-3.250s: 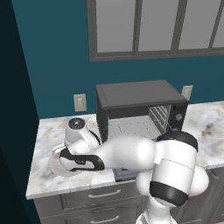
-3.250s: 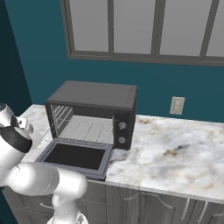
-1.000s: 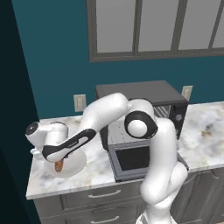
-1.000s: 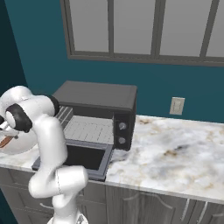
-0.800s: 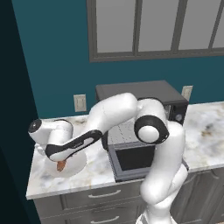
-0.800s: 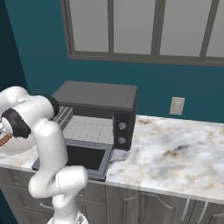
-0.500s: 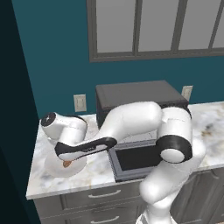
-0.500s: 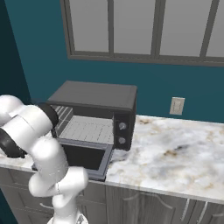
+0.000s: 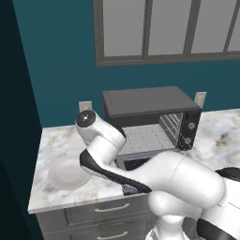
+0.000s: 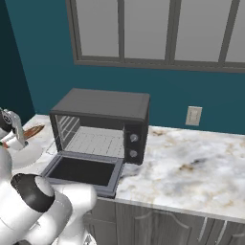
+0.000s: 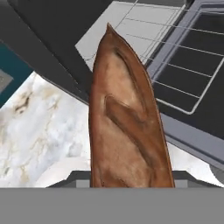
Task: Pull the toaster oven rack outwards. Pick up the baguette from the plate and place it on the toaster oven rack. Close the toaster oven door fully and set the temperature to the lowest setting.
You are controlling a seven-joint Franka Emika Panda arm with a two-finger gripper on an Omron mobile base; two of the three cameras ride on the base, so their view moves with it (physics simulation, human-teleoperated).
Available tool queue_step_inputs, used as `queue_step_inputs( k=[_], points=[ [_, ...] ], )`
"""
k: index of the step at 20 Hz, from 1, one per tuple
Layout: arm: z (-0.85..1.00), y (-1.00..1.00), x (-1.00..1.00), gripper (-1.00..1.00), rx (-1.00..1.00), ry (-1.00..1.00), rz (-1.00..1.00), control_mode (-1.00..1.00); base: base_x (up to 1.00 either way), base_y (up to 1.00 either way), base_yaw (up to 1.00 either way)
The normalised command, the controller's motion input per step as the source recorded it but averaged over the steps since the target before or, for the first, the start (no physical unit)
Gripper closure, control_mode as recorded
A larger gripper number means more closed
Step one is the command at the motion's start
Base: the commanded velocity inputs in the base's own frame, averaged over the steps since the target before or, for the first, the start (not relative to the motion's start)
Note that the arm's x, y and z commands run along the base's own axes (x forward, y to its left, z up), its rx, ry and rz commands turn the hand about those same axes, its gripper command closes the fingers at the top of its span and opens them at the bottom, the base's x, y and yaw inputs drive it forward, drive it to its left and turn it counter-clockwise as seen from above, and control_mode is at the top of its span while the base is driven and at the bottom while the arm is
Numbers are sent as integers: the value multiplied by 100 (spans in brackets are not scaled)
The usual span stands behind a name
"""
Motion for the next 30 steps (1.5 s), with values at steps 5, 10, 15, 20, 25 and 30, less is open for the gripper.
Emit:
queue_step_inputs(
  k=[5, 10, 15, 20, 25, 30],
  points=[
    [37, -79, -20, 100, 19, -18, -30, -100, 0, 0, 0],
    [42, -88, -11, 100, 20, -6, -16, -100, 0, 0, 0],
    [21, -76, -1, 100, 15, 0, -6, -100, 0, 0, 0],
    [2, -73, 0, 100, 12, 0, -9, -100, 0, 0, 0],
    [0, -51, 1, 100, 2, 1, -7, -100, 0, 0, 0],
    [0, -23, 21, 100, 0, 3, 0, -100, 0, 0, 0]
  ],
)
